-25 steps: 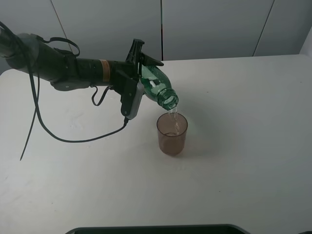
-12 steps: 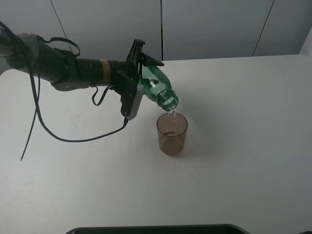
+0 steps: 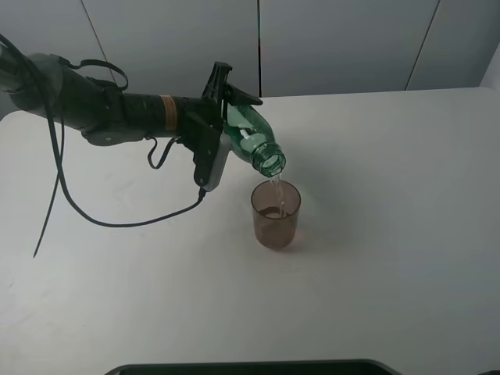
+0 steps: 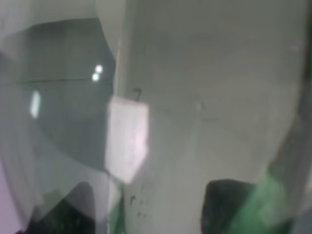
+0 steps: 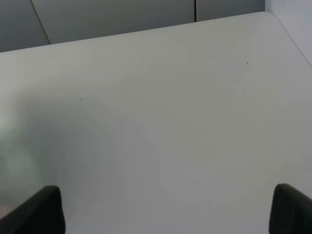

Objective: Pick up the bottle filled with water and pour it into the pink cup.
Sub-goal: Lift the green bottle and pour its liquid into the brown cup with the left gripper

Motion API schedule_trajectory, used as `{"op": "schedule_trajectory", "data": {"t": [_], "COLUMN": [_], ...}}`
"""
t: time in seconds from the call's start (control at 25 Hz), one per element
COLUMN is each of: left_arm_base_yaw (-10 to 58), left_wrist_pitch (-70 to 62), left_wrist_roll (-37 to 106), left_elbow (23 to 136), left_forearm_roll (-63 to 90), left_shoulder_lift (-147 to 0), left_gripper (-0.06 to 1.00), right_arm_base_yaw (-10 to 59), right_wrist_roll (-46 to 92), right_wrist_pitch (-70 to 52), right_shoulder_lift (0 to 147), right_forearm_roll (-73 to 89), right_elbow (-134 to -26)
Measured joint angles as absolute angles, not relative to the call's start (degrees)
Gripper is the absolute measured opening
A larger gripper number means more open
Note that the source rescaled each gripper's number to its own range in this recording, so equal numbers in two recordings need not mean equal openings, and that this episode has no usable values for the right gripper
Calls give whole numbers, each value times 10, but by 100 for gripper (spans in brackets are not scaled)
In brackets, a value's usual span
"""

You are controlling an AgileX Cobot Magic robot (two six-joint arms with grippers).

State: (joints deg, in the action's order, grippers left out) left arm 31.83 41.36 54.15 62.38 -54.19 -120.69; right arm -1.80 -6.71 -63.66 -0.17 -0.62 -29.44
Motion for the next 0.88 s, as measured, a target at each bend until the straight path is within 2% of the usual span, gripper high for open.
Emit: {"op": "schedule_trajectory", "data": {"t": [0.88], "left_arm_base_yaw": [318], "left_wrist_pitch": [409], "left_wrist_roll": [562], "left_elbow": [624], "left_forearm_roll": [-537], "left_shoulder_lift": [-1207], "left_gripper": [1], "right_arm_base_yaw": [-18], "right_wrist_roll": [-67], "right_wrist_pitch": [-637], "right_shoulder_lift": [-2], "right_forearm_roll": [-6], "right_elbow": [-294]}}
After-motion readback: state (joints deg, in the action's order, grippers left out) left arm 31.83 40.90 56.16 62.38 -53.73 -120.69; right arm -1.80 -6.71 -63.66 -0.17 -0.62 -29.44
